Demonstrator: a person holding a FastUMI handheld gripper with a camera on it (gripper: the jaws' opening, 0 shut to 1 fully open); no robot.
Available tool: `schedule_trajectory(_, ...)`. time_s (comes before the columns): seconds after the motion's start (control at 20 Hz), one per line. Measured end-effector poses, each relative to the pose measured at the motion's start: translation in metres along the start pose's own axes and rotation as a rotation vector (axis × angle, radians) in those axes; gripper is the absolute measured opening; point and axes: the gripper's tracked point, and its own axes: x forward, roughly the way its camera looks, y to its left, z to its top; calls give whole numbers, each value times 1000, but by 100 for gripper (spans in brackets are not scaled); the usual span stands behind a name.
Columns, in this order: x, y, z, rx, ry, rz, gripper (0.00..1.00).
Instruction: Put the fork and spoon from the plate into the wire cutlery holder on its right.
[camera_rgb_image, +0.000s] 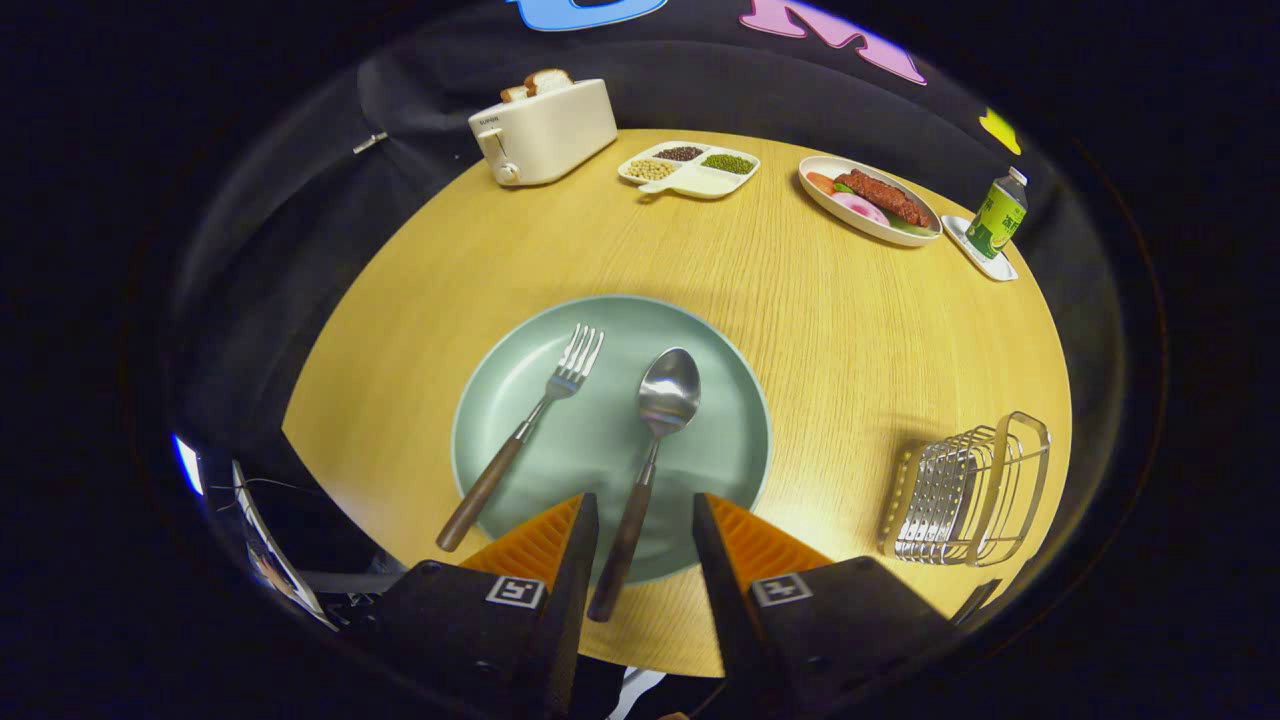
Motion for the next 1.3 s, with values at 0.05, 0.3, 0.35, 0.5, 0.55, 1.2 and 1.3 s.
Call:
schedule_trajectory(0.05,7,1,-1,17,17,-5,51)
schedule_trajectory(0.3,29,-8,-4,44,62,-69,41)
schedule_trajectory(0.35,30,-9,-5,45,83,-74,36)
schedule_trajectory(0.5,26,-12,-3,63,78,-46,11)
schedule_trajectory(0.55,24,-11,-1,59,66,-36,10)
schedule_trajectory(1.2,-143,-120,16,-71,82,63,8)
schedule_trajectory(1.3,-160,-165,1,-116,214,4,8)
